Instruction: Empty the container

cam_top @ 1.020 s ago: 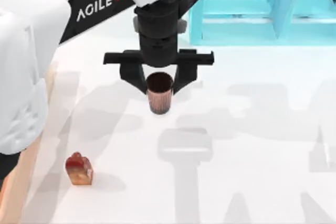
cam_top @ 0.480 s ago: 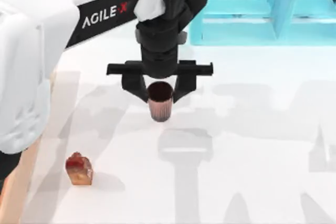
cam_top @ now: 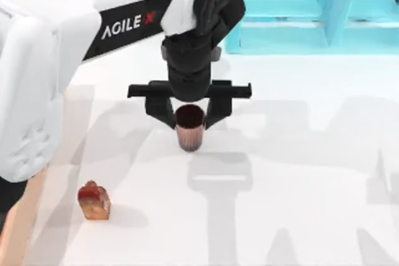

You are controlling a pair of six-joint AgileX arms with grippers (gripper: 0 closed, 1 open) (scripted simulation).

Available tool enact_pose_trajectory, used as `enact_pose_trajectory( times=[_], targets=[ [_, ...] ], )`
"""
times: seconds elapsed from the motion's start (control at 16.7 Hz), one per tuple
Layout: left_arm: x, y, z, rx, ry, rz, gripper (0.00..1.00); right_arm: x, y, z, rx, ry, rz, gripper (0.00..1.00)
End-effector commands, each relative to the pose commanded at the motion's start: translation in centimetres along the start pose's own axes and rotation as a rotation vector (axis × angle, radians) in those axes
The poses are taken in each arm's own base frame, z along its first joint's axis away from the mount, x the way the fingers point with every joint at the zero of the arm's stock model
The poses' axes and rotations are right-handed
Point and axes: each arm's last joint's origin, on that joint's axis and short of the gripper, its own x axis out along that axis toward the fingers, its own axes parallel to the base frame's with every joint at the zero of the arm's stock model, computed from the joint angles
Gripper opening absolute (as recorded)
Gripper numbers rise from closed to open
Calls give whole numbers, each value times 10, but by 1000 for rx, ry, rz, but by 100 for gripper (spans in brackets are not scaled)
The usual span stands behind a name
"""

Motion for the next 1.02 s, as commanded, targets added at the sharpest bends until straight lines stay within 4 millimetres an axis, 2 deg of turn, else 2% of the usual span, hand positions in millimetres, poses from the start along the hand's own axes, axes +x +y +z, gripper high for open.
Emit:
enact_pose_trajectory(
  times=[0.72,1.02],
  targets=[
    [0,0,0,0,0,0,98,0,0,0,0,0,0,100],
    [0,0,0,0,0,0,100,0,0,0,0,0,0,100]
  ],
)
